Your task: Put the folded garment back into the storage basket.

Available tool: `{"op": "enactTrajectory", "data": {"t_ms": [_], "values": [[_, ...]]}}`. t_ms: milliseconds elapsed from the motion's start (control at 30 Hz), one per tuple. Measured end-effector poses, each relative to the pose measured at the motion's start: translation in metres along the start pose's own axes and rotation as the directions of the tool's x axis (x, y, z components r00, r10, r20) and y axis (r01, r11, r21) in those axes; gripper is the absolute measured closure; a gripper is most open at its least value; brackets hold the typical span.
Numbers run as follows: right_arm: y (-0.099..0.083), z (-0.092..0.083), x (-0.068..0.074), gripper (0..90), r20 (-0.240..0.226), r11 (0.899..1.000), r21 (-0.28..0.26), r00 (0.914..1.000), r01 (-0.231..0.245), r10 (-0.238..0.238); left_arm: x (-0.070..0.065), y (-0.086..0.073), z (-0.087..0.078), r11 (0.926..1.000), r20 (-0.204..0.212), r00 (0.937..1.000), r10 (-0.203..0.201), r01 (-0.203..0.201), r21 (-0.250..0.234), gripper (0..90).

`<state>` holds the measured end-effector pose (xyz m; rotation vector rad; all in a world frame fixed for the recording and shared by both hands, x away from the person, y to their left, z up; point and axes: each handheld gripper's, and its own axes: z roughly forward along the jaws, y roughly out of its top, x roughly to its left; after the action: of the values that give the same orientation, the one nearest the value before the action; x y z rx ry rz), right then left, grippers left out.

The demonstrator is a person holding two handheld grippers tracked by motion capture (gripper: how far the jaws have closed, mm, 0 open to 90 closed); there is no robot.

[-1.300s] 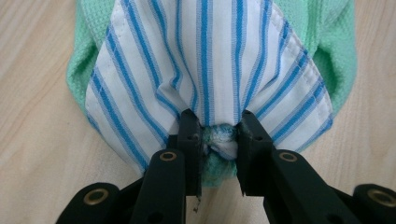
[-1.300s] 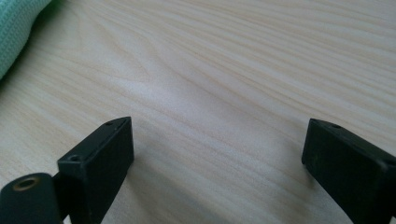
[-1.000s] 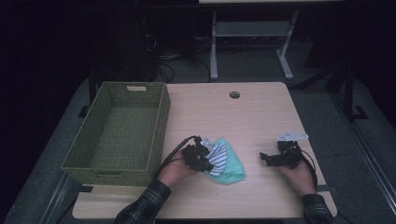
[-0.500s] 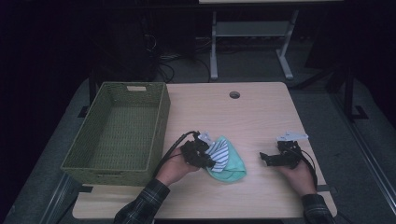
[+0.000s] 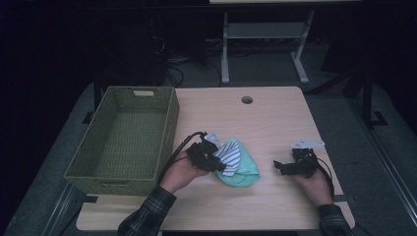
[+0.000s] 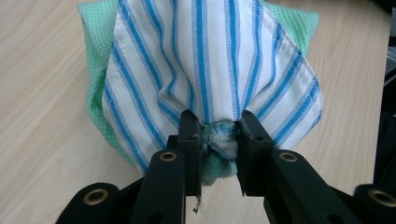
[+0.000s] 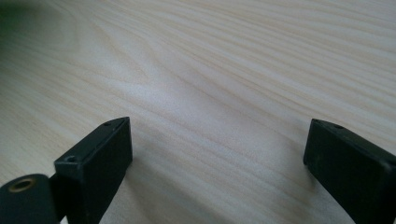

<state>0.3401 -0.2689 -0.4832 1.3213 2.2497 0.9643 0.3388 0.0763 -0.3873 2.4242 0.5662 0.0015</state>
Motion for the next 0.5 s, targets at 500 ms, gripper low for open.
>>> {"op": "enactTrajectory", "data": {"t_ms": [500], "values": [[0.0,0.0,0.0,7.5,0.0,1.0,0.0,1.0,0.0,0.0,0.005,0.018,-0.048,0.9993,-0.041,0.999,0.015,-0.017,-0.034,73.6]]}}
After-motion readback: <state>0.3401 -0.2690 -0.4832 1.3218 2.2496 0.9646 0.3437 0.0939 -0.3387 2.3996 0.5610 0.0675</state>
